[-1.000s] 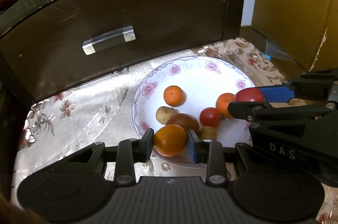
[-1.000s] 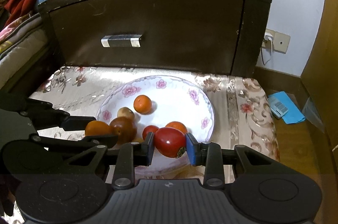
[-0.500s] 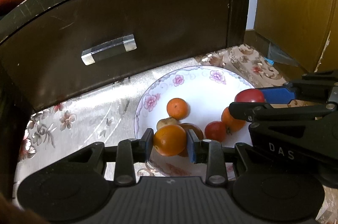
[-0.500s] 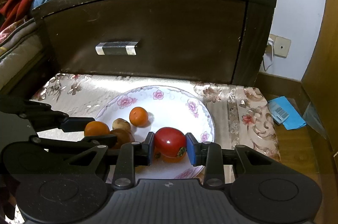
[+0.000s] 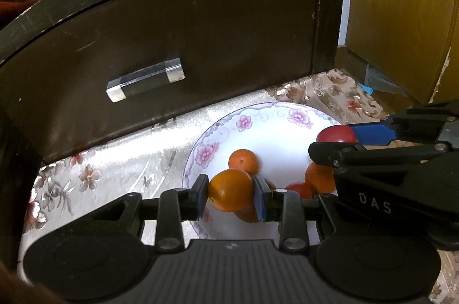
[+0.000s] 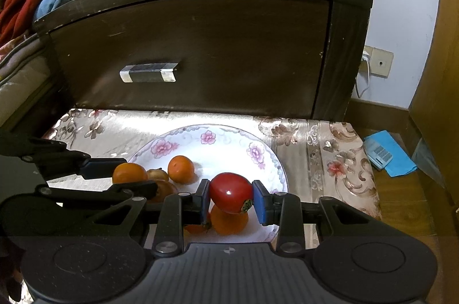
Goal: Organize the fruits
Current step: 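Carry the mandarin in the left tool while the right carries the tomato over the bowl, then open the left tool releasing the mandarin while the right releases the tomato into the bowl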
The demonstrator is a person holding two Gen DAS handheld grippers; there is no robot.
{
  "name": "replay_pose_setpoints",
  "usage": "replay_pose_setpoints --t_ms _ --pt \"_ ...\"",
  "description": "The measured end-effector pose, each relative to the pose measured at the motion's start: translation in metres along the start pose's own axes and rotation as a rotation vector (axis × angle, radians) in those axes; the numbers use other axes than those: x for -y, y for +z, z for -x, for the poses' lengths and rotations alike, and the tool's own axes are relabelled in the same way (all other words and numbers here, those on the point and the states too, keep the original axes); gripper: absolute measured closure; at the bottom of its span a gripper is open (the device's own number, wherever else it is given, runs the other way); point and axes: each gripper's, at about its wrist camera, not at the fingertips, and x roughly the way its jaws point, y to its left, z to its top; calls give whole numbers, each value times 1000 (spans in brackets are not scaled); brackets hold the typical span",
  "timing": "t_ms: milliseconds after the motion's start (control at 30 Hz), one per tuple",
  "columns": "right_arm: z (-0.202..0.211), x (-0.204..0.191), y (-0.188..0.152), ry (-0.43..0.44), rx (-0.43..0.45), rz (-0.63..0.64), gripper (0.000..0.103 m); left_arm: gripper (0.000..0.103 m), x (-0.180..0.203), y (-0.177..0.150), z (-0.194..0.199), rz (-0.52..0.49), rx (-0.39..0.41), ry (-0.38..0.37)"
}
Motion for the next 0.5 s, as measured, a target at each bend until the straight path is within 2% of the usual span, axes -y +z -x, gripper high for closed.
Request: replay_pose_setpoints --t_ms 333,500 --pt "-11 7 1 -1 4 -30 74 63 -4 6 -7 9 16 -12" --pt "-16 12 0 4 -6 -62 73 59 -9 6 -8 60 11 -47"
